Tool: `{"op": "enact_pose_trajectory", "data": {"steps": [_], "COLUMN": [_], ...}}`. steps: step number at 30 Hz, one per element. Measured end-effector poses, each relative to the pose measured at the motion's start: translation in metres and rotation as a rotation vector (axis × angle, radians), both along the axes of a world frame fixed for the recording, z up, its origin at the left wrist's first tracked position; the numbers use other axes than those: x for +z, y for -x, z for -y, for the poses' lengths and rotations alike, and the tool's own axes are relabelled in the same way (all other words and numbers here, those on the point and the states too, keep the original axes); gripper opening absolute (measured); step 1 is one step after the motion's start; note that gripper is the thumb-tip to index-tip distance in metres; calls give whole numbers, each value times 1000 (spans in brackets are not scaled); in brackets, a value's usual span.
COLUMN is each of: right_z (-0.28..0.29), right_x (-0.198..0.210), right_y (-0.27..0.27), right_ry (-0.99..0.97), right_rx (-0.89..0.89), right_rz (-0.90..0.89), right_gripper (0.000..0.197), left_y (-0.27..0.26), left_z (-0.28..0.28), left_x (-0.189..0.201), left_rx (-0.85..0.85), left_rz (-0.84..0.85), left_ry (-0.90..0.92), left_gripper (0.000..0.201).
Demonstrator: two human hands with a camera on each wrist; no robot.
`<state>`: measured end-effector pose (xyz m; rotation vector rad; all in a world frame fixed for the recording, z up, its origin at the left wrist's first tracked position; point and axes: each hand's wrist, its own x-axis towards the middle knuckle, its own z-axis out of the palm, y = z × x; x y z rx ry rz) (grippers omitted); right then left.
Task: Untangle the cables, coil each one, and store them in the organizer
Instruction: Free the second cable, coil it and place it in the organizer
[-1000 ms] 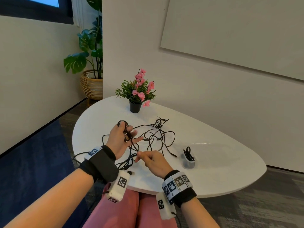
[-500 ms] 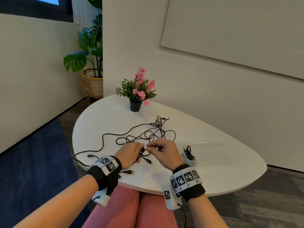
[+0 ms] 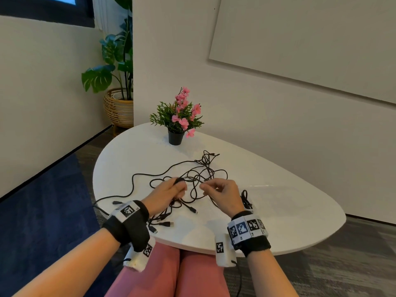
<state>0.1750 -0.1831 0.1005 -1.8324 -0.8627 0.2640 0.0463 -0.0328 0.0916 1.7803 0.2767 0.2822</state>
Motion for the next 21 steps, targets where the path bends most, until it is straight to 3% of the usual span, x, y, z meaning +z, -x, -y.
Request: {"op": "enact_pose_trajectory", "data": {"steps": [2, 4, 8, 11, 14, 17, 19, 21], "right_z": [4, 5, -5, -11, -11, -8, -3, 2], "right_x": [0, -2, -21, -41, -47, -51, -49, -42], "right_y": [-2, 2, 22, 37, 42, 36, 28, 21], "right_ry": [-63, -105, -25, 60, 144, 215, 196, 112], "right_rx": [15, 53, 184, 302, 308, 220, 120, 53], "right_rz": [-113, -193, -166, -152, -121, -52, -25, -21], "right_gripper": [14, 18, 19, 21, 27, 40, 40, 28], "left_y": [3, 3, -1, -4, -4, -2, 1, 2], "left_z": [-10, -13, -2, 1, -4, -19, -30, -36], "left_x": [0, -2, 6, 19, 27, 31, 31, 26], "left_rx": [100, 119, 151, 242, 368, 539, 631, 623], "left_rz": [41, 87, 262, 383, 427, 398, 332, 211], "left_ry": [105, 324, 654, 828, 952, 870, 622, 254], "left_gripper": [27, 30, 30, 28, 24, 16, 17, 24]}}
